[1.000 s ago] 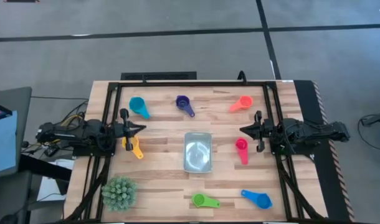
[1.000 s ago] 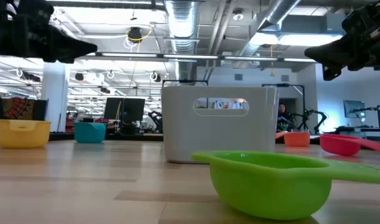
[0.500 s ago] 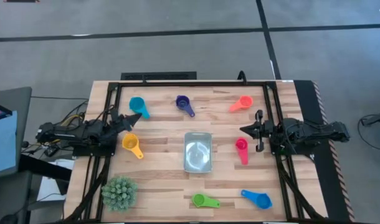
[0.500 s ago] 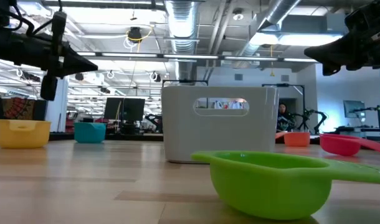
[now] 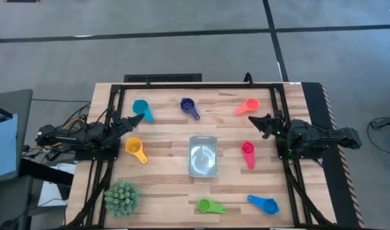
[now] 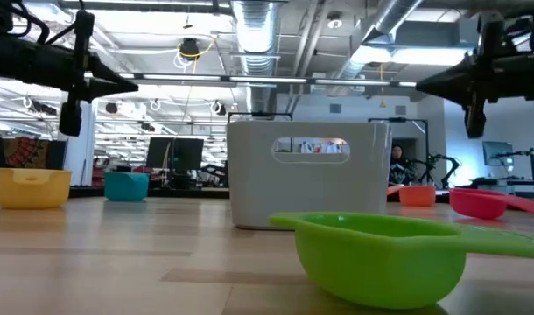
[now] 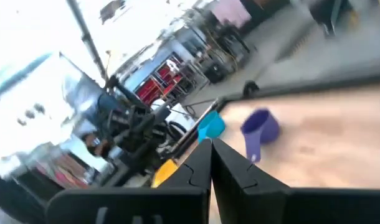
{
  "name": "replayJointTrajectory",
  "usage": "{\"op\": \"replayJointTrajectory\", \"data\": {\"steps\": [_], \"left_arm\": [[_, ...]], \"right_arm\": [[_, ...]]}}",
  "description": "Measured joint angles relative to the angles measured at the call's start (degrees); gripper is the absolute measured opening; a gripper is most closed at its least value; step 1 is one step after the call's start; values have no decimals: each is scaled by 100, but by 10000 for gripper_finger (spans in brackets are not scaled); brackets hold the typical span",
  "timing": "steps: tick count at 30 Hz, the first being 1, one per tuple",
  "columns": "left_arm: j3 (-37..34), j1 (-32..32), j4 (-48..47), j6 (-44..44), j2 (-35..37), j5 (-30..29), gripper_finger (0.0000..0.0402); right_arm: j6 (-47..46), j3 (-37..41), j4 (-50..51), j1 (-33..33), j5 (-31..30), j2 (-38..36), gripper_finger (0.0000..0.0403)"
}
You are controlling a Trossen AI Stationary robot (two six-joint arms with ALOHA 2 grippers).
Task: Nest measuring cups in basket
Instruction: Stack the yellow measuring cup on top of the light blue measuring cup
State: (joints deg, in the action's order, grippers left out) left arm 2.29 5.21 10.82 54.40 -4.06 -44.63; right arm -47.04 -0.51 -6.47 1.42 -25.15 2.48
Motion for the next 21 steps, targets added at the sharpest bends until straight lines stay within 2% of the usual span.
{"op": "replayJointTrajectory", "data": {"steps": [3, 6, 8, 14, 17, 21], "left_arm": [[208, 0, -137, -66, -403, 178, 0], [583, 0, -699, -14, -937, 450, 0], [978, -26, -1453, -10, -1276, 649, 0], [2432, -132, -4166, 286, -2195, 1147, 0], [3046, -149, -5141, 374, -2594, 1442, 0], [3564, -151, -5929, 483, -3052, 1886, 14]], "right_arm": [[-729, -2, -108, 203, 144, 353, 37], [-1125, -90, -569, 365, 718, 752, 37], [-1269, -295, -662, 423, 938, 1113, 37], [-1201, -1178, -661, 577, 988, 2666, 37], [-1069, -1692, -844, 591, 1006, 3565, 37], [-1157, -2271, -1768, 591, 1006, 4712, 37]]}}
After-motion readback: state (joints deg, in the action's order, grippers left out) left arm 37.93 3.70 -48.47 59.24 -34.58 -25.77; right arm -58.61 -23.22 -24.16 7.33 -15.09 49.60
